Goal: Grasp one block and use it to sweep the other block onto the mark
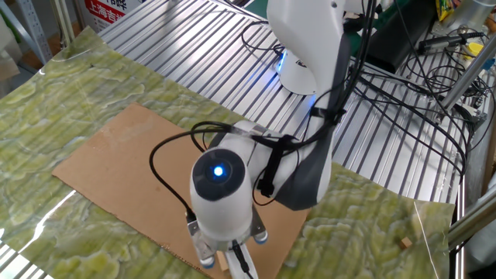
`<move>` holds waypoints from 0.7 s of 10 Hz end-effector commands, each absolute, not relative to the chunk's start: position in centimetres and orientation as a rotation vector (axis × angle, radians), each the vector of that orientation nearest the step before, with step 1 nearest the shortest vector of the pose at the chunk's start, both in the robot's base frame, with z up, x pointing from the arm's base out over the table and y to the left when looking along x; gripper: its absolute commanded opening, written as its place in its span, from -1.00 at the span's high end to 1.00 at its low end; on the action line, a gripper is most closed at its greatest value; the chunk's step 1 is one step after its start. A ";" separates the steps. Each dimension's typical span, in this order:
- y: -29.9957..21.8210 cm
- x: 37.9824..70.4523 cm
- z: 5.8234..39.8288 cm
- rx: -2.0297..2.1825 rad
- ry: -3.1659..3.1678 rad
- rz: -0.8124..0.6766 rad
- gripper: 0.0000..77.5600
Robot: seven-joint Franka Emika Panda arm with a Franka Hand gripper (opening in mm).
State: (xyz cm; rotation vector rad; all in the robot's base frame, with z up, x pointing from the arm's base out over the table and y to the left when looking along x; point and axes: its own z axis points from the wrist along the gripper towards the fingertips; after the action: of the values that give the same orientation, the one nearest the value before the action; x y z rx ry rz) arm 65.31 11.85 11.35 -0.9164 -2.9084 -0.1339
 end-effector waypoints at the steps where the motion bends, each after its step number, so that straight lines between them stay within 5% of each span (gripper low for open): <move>1: 11.7 64.2 11.2 -0.862 -2.869 -0.049 0.97; 7: 8.5 62.4 10.5 -0.756 -2.928 0.011 0.97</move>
State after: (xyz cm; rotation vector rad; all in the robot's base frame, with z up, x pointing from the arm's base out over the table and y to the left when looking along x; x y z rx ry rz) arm 62.80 9.73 10.36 -0.8154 -2.9017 -0.0290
